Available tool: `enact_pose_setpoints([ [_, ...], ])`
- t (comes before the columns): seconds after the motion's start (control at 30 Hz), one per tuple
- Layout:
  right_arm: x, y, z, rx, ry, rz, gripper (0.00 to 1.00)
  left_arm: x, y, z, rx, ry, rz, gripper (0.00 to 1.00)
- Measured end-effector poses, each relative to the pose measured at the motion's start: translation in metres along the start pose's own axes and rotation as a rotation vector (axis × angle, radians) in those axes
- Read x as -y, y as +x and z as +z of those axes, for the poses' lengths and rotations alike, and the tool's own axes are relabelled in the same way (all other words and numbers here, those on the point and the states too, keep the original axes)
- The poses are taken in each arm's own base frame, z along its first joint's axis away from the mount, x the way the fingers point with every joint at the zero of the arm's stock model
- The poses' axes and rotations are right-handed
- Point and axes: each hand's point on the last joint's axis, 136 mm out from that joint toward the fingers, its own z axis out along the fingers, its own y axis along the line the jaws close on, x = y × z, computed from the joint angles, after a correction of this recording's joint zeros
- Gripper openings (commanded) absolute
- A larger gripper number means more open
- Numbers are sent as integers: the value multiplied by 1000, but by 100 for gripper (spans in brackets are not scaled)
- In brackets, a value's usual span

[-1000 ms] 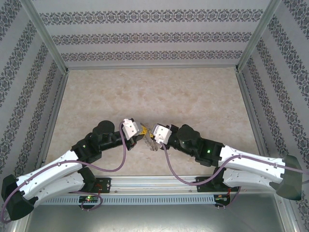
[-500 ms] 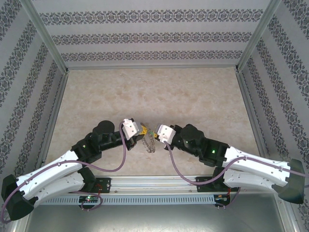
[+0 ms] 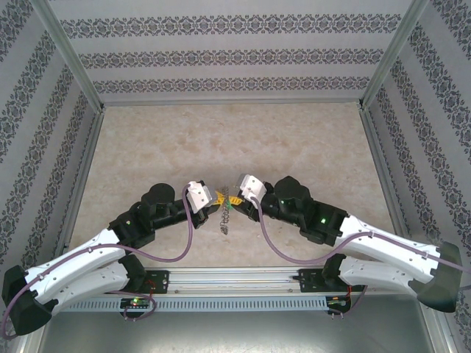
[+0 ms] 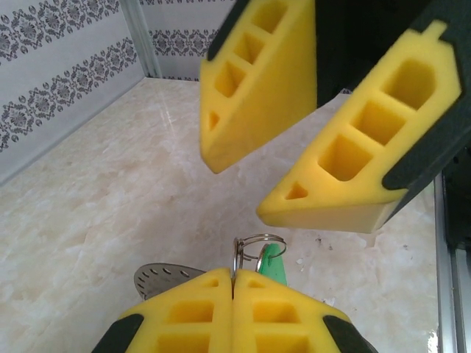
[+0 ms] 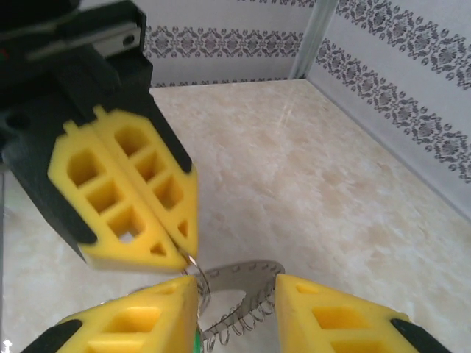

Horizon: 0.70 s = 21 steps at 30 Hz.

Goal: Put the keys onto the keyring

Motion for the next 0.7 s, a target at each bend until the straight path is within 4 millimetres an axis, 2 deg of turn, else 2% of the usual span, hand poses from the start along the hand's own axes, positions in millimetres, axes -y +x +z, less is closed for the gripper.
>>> enact_pose_setpoints([
  [0.23,-5,-3,5,-31,-43,91,34,-2,12,2,-52,-26,22,0],
  [0.7,-12,28,14,-157,-69,129,33,-4,14,2,-66,-48,35,0],
])
